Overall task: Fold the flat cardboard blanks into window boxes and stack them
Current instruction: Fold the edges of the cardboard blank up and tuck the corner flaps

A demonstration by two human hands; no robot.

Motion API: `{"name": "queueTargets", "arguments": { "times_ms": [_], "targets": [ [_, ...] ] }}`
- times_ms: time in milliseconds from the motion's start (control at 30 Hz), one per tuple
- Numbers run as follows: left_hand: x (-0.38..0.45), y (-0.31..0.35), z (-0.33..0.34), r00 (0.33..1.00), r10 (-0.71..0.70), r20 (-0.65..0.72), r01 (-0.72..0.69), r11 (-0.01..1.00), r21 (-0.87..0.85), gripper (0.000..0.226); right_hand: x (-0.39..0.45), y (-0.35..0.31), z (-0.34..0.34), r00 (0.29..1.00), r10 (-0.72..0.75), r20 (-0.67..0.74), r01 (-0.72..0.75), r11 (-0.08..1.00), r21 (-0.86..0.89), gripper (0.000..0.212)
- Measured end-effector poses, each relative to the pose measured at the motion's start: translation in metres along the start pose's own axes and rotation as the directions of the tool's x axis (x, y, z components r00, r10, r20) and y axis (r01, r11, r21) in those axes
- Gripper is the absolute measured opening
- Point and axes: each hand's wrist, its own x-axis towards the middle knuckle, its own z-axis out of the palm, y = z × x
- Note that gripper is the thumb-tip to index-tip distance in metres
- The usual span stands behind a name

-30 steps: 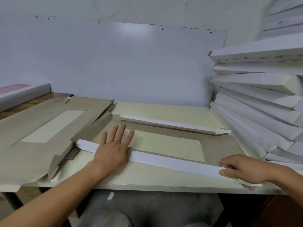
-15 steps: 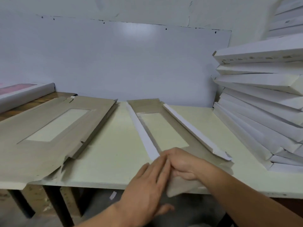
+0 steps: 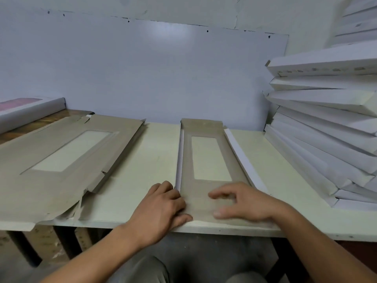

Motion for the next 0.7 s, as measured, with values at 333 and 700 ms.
{"name": "queueTargets", "arguments": {
  "times_ms": [333, 700],
  "targets": [
    [0.035, 0.014, 0.001, 0.945, -0.325, 0.033, 0.326, 0.945, -0.03, 0.019, -0.014, 0.022, -0.008, 0.97, 0.021, -0.241, -0.101, 0.94, -0.326, 0.014],
    [0.038, 0.01, 0.01, 0.98, -0.046, 0.192, 0.024, 0.993, 0.115, 0.046, -0.013, 0.028, 0.04, 0.999, 0.045, -0.005, -0.042, 0.887, -0.461, 0.068]
  ]
}}
